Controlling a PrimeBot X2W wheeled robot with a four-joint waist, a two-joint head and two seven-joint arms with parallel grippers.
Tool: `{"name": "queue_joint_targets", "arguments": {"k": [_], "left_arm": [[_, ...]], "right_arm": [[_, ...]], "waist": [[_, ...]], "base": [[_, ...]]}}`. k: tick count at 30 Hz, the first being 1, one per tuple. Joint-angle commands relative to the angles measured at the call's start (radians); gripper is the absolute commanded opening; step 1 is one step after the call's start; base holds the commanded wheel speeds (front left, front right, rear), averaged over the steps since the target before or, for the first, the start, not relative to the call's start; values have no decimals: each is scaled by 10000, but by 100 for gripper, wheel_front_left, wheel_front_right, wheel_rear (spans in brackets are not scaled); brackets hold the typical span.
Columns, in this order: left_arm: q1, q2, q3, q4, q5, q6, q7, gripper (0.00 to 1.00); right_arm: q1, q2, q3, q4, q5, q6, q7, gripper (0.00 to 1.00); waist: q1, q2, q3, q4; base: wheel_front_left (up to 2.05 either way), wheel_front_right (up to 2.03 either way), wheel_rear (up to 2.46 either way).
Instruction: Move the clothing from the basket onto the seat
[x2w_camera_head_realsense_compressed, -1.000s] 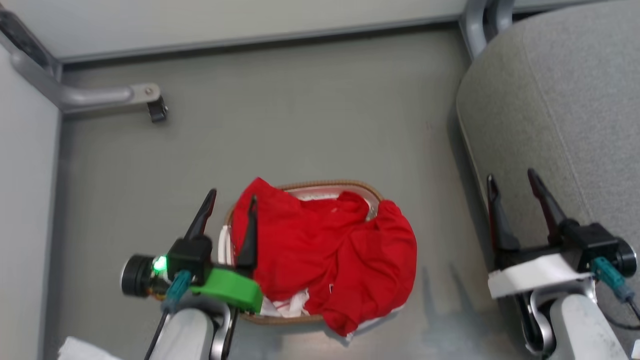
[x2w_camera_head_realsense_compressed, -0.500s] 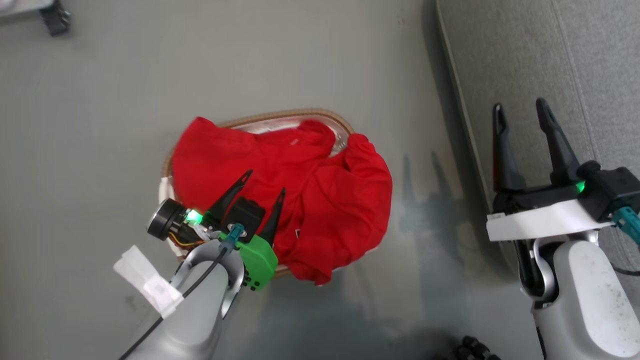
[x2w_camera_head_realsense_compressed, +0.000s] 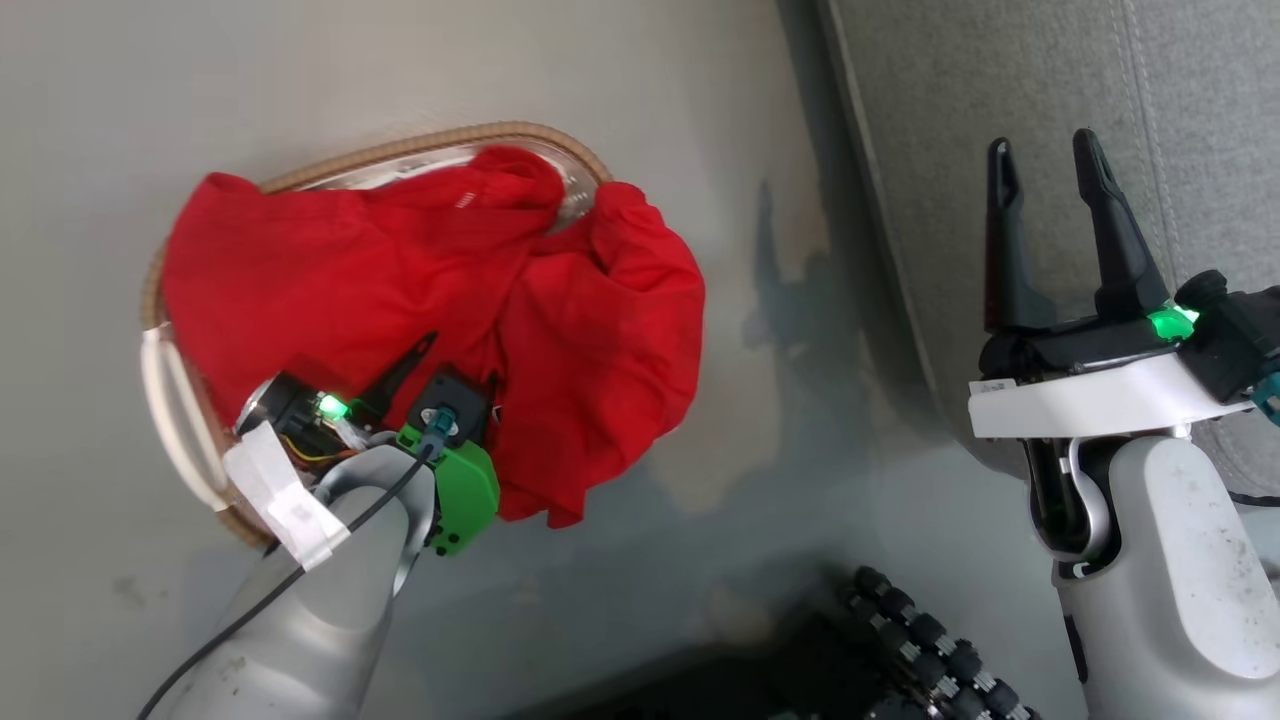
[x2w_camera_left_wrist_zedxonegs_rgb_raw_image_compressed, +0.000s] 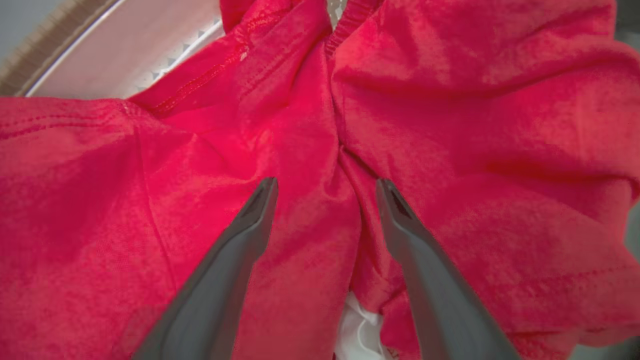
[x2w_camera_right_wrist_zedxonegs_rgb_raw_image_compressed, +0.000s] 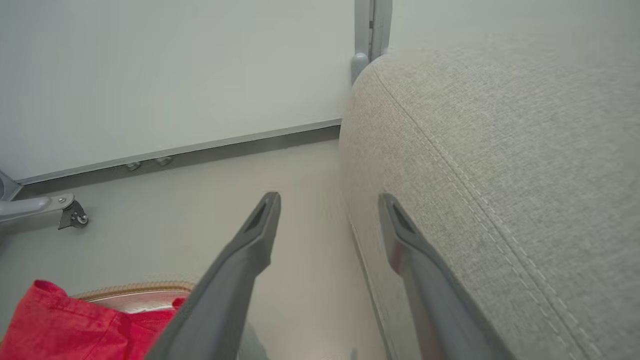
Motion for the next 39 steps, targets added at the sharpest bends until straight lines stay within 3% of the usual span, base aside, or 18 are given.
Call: {"name": "queue_joint_targets", "arguments": {"k": [1, 14, 15, 16, 17, 18, 19, 21, 22, 31, 39], "left_arm": [[-269, 143, 59, 75, -44, 68, -58, 100], [-955, 554, 323, 930, -371, 782, -116, 100], [-968, 576, 357, 979, -425, 813, -117, 95], [-967, 593, 386, 1030, -478, 824, -123, 79], [-956, 604, 410, 1106, -533, 836, -128, 48], [-947, 616, 428, 1172, -585, 834, -130, 42], [-947, 634, 452, 1232, -617, 846, -134, 24], [-952, 626, 517, 1274, -716, 877, -145, 5], [-941, 605, 554, 1279, -797, 891, -148, 0], [-541, 469, 756, 993, -1274, 773, -217, 0], [337, 532, 790, -623, -1607, 545, -221, 0]], "right_arm": [[-146, -21, 31, -51, 96, -3, -49, 100], [-96, -22, 174, 53, 491, -3, -49, 100], [-97, -22, 194, 72, 520, -3, -49, 100], [-105, -22, 207, 81, 535, -3, -49, 100], [-116, -24, 220, 85, 537, -3, -49, 100], [-128, -24, 234, 85, 535, -3, -49, 100], [-139, -24, 250, 85, 537, -3, -49, 100], [-145, -24, 255, 85, 528, -3, -49, 100], [-132, -24, 244, 91, 512, -3, -49, 100], [-84, -25, 74, 234, 262, -3, -49, 100], [161, -28, -120, 474, -151, -3, -49, 100]], "waist": [[-1, -1, 645, -647], [-1, -1, 877, -938], [-1, -1, 856, -925], [-1, -1, 839, -916], [-1, -1, 820, -905], [-1, -1, 807, -897], [-1, -1, 792, -887], [-1, -1, 761, -866], [-1, -1, 740, -851], [-1, -1, 242, -554], [-1, -1, -951, -87]], "base": [[0, 0, 0], [0, 0, 0], [0, 0, 0], [0, 0, 0], [0, 0, 0], [0, 0, 0], [0, 0, 0], [0, 0, 0], [0, 0, 0], [0, 0, 0], [0, 0, 0]]}}
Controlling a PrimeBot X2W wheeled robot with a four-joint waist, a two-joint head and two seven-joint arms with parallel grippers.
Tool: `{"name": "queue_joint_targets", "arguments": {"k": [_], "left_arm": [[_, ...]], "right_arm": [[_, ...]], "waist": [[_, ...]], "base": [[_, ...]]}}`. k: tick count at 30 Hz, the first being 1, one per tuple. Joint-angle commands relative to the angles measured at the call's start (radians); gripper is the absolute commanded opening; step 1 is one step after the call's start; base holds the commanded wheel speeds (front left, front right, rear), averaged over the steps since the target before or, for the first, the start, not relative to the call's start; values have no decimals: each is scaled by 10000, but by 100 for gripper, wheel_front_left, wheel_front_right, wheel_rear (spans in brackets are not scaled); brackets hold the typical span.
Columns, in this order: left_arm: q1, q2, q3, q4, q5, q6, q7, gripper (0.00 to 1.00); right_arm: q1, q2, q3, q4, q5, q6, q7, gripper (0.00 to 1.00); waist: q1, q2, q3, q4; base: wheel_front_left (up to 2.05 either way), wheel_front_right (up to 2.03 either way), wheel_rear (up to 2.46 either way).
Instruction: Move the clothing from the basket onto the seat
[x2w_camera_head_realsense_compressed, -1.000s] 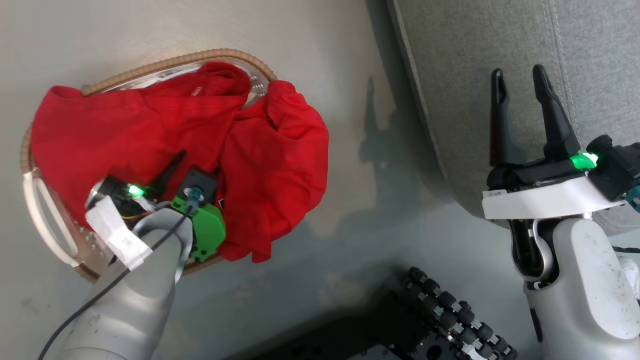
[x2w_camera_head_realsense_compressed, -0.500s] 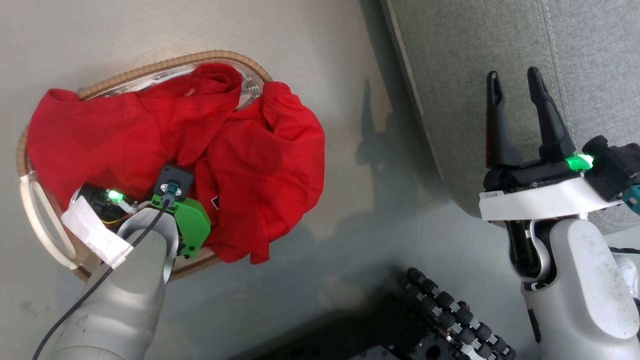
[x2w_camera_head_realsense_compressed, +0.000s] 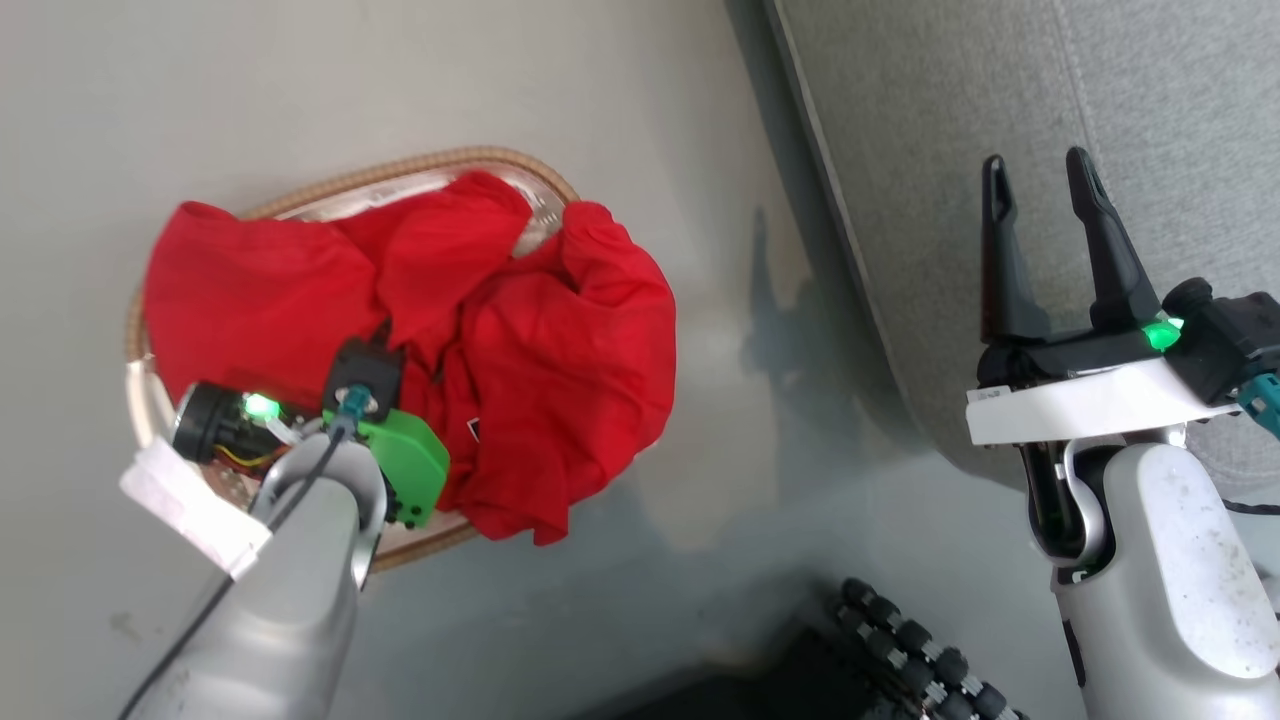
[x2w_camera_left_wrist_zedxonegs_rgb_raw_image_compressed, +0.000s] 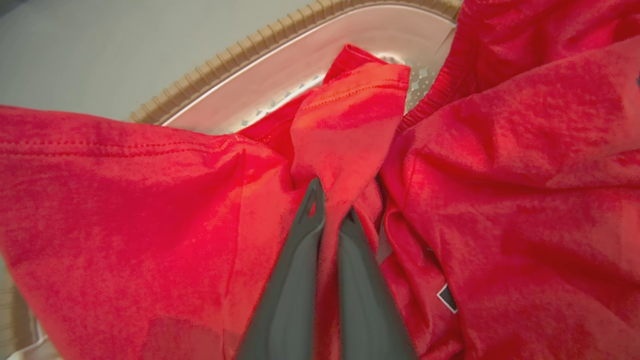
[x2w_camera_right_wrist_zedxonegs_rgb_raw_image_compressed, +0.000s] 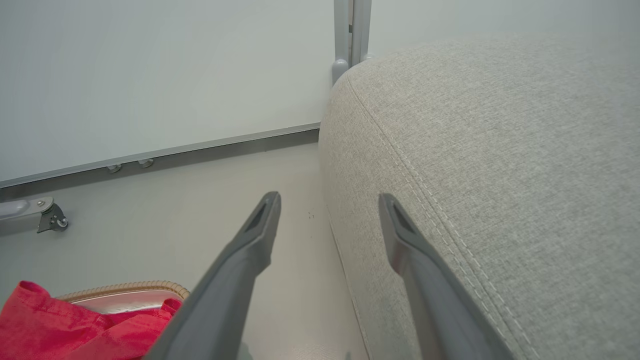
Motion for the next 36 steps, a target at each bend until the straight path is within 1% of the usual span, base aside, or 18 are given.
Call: {"name": "queue_joint_targets", "arguments": {"k": [1, 12, 19, 24, 27, 30, 36], "left_arm": [[336, 89, 9, -337, -95, -65, -35, 0], [1912, 2, 42, -2944, -508, -580, -37, 0], [2347, 386, -135, -4364, -422, -886, -36, 0], [1984, 790, -351, -5436, -235, -980, -37, 0], [1635, 1019, -538, -5833, -236, -1052, -27, 0], [1049, 1279, -794, -6269, -301, -1102, 202, 0], [-530, 1785, -1145, -6956, -583, -1138, 887, 0]], "right_arm": [[179, -38, -88, 90, -163, -3, -49, 100], [1255, -39, -584, 549, -1156, -5, -49, 100], [2173, -42, -566, 829, -1491, -5, -49, 100], [2611, -41, -344, 963, -1578, -5, -49, 100], [2741, -38, -176, 1000, -1616, -5, -49, 100], [2804, -41, 43, 1022, -1669, -5, -49, 100], [2567, -39, 625, 1092, -1883, -5, -49, 100]], "waist": [[0, 0, -833, 400], [0, 0, -3661, 1513], [0, 0, -5364, 2026], [0, 0, -6218, 2177], [0, 0, -6576, 2229], [0, 0, -6865, 2272], [0, 0, -7113, 2271]], "base": [[0, 0, 0], [0, 0, 0], [0, 0, 0], [0, 0, 0], [0, 0, 0], [0, 0, 0], [0, 0, 0]]}}
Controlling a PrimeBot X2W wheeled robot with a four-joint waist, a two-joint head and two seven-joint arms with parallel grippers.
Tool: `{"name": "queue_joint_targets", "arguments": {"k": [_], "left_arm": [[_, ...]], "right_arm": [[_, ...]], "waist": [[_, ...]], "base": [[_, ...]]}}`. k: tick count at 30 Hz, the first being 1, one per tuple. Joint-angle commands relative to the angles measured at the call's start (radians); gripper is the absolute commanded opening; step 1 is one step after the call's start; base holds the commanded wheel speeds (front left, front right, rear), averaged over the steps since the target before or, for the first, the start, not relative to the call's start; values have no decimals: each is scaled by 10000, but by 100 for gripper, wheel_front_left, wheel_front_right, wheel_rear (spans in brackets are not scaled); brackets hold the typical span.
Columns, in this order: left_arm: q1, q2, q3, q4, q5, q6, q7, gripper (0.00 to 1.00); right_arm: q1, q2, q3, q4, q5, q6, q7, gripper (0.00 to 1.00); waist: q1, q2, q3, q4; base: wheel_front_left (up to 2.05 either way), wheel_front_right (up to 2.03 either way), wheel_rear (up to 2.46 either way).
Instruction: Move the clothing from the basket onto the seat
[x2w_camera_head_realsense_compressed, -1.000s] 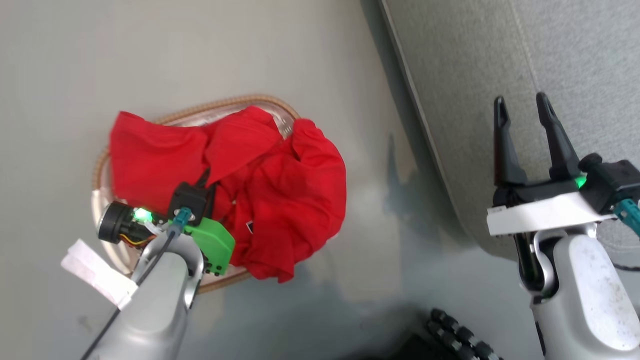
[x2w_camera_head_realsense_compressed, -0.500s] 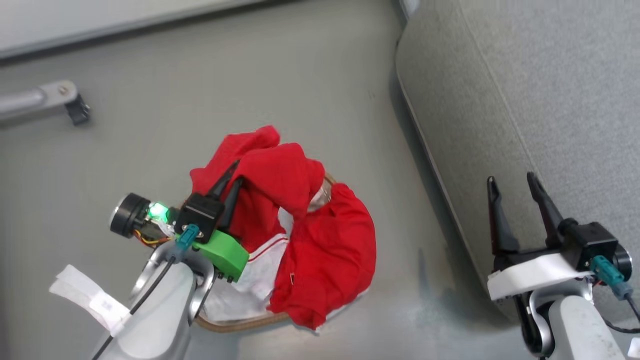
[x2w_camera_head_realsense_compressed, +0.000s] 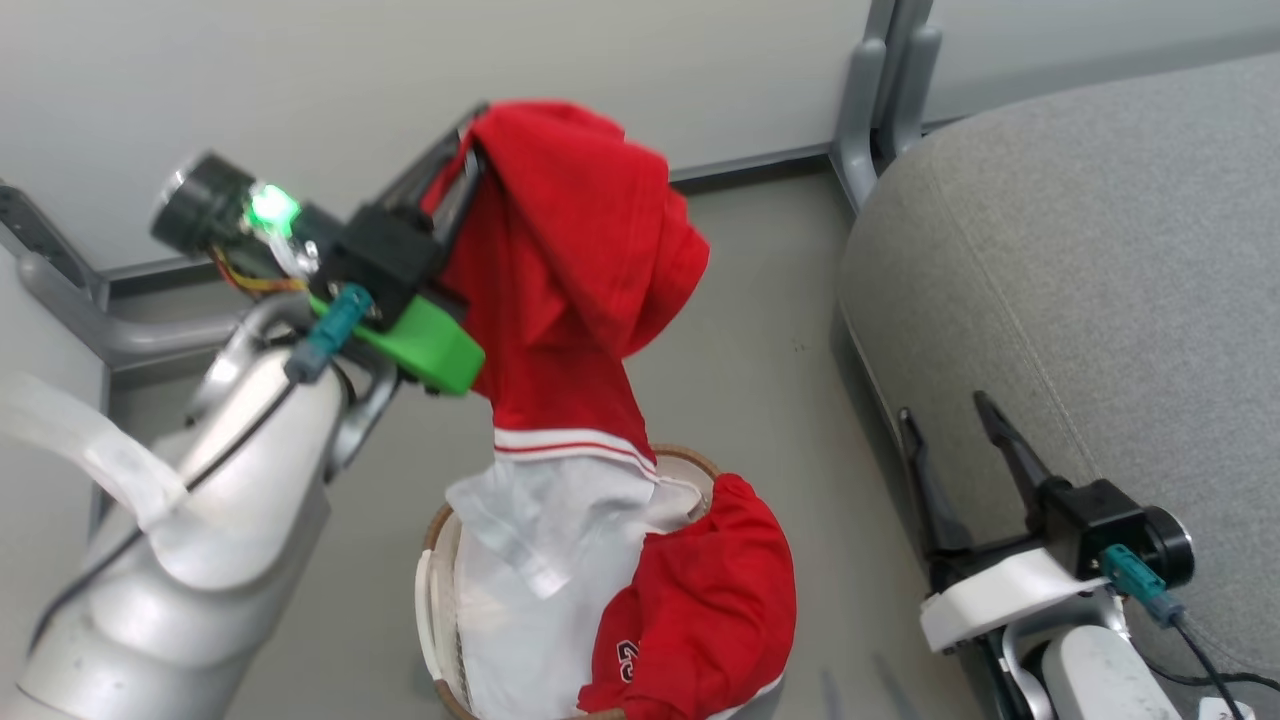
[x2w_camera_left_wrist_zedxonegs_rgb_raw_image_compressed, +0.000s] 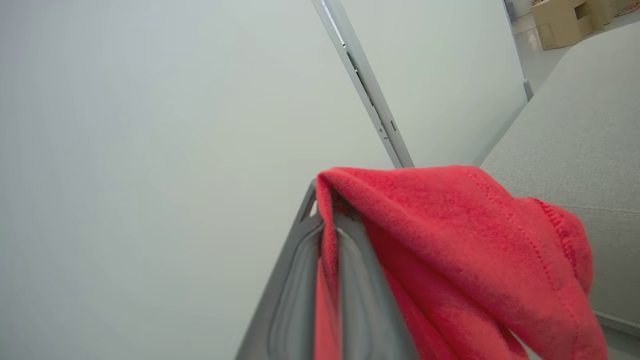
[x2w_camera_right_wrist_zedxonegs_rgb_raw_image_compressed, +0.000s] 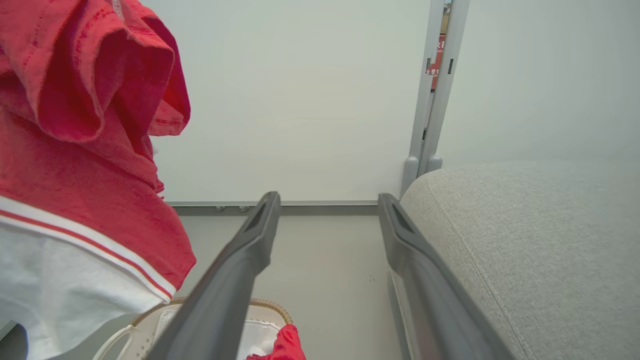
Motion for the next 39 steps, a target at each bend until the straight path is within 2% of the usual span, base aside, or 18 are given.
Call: {"name": "queue_joint_targets", "arguments": {"k": [1, 7, 18, 28, 39], "left_arm": [[-388, 115, -64, -134, -121, -34, 123, 0], [-1625, 207, -252, -318, -404, -37, 504, 0], [-2280, -499, -493, 344, -440, 315, 827, 0], [-1846, -771, -844, 475, -655, 263, 775, 0], [-1446, -857, -1274, 26, -877, 186, 853, 0]], "right_arm": [[-149, -40, 148, 24, -93, -6, -49, 100], [-685, -43, 1085, 37, 76, -6, -49, 100], [-1834, -45, 3298, 150, 1041, -6, -49, 100], [-2620, -42, 3094, 95, 1299, -6, -49, 100], [-3984, -37, 3684, 957, 1679, -6, -49, 100]], "waist": [[1, 0, -357, 208], [1, 0, -402, 123], [1, 0, -613, 130], [1, 0, -697, 233], [1, 0, -664, 435]], "base": [[0, 0, 0], [0, 0, 0], [0, 0, 0], [0, 0, 0], [0, 0, 0]]}}
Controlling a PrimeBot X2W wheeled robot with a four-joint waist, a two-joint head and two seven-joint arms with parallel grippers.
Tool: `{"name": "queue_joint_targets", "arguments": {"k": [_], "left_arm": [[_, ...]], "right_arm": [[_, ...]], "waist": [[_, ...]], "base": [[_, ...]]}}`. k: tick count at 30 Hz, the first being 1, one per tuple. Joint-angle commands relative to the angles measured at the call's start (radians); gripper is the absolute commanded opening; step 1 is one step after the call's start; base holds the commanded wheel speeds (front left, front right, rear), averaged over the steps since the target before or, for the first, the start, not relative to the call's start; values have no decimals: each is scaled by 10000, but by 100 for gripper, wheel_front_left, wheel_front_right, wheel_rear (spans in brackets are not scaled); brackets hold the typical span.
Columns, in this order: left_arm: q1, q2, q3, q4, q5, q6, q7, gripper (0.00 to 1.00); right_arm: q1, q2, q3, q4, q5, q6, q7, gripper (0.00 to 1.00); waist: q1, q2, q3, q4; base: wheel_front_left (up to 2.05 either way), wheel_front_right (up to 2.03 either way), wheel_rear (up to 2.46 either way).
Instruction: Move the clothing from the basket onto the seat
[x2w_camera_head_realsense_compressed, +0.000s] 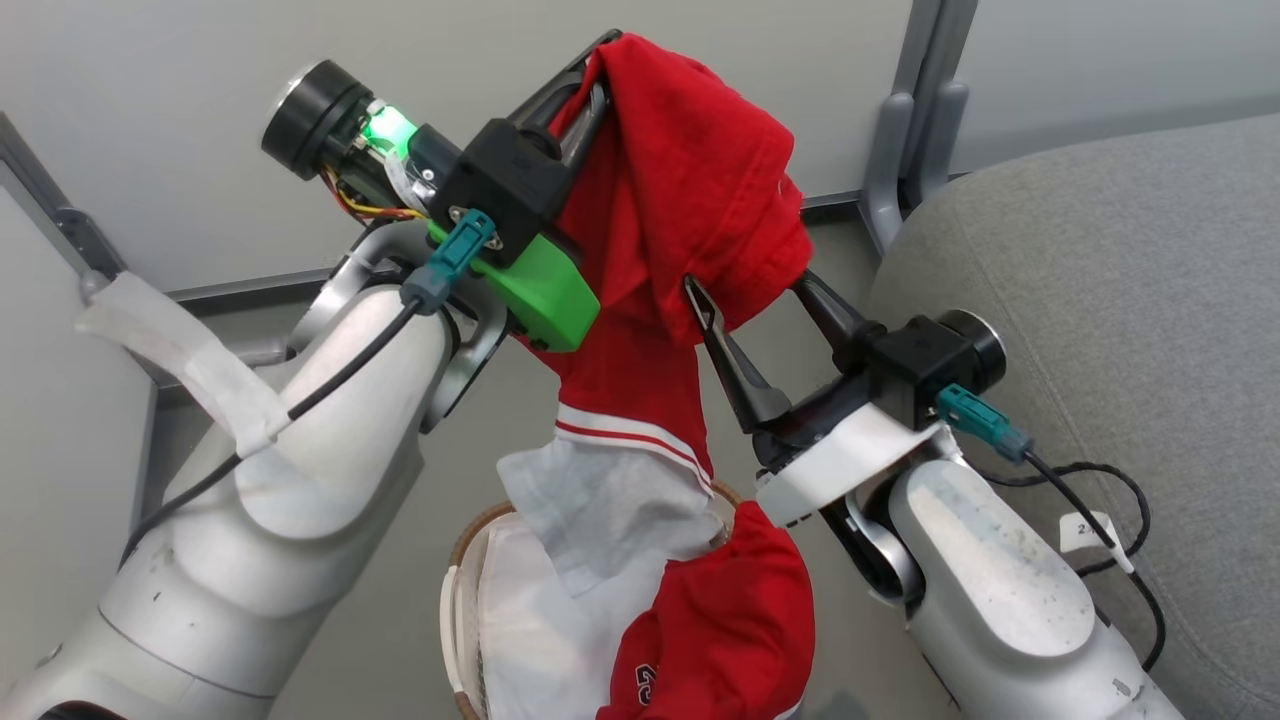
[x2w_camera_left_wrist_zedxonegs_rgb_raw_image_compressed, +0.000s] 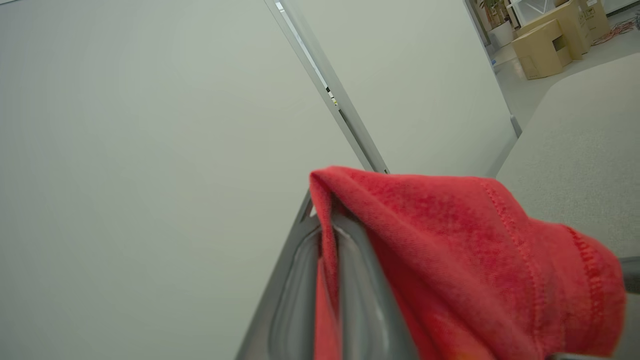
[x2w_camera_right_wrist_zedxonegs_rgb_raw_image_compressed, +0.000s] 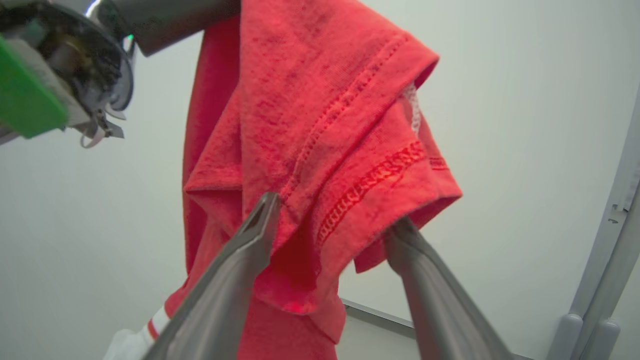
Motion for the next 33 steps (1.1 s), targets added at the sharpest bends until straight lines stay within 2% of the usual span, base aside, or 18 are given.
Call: {"name": "queue_joint_targets", "arguments": {"k": [1, 5, 7, 8, 9, 16, 17, 19, 20, 21, 22, 33], "left_arm": [[208, -35, -46, -101, -117, -39, 0, 0], [407, -27, -203, -257, -213, -52, -5, 0], [522, -2, -212, -332, -263, -30, 12, 0], [572, 15, -205, -359, -286, -1, 21, 0], [633, 46, -181, -388, -333, 36, 37, 0], [1213, 280, 53, -538, -766, 244, -41, 0], [1316, 288, 112, -574, -844, 281, -104, 2], [1619, 300, 213, -651, -997, 395, -220, 44], [1819, 258, 261, -682, -1143, 465, -284, 52], [1983, 211, 306, -709, -1276, 505, -324, 89], [2180, 172, 345, -740, -1418, 562, -376, 100], [4252, 187, 97, -950, -2041, 842, -814, 100]], "right_arm": [[-230, -31, 106, 138, 199, -6, -47, 100], [-566, -33, 393, 536, 632, -7, -46, 100], [-698, -36, 507, 763, 758, -7, -46, 42], [-753, -36, 555, 869, 784, -7, -46, 27], [-824, -33, 578, 949, 799, -7, -47, 0], [-1020, -31, 332, 1149, 628, -7, -46, 0], [-1044, -31, 286, 1145, 567, -7, -46, 0], [-1098, -33, 179, 1141, 445, -7, -46, 0], [-1140, -34, 113, 1148, 342, -7, -46, 0], [-1190, -31, 48, 1153, 267, -7, -46, 0], [-1261, -33, -75, 1167, 154, -7, -46, 0], [-1329, -33, -1265, 1176, -1090, -7, -47, 0]], "waist": [[0, 0, 7, 60], [0, 0, -5, 157], [0, 0, -10, 193], [0, 0, -9, 206], [0, 0, -2, 220], [0, 0, 75, 191], [0, 0, 87, 181], [0, 0, 118, 166], [0, 0, 135, 165], [0, 0, 149, 167], [0, 0, 167, 174], [0, 0, 265, 126]], "base": [[0, 0, 0], [0, 0, 0], [0, 0, 0], [0, 0, 0], [0, 0, 0], [0, 0, 0], [0, 0, 0], [0, 0, 0], [0, 0, 0], [0, 0, 0], [0, 0, 0], [0, 0, 0]]}}
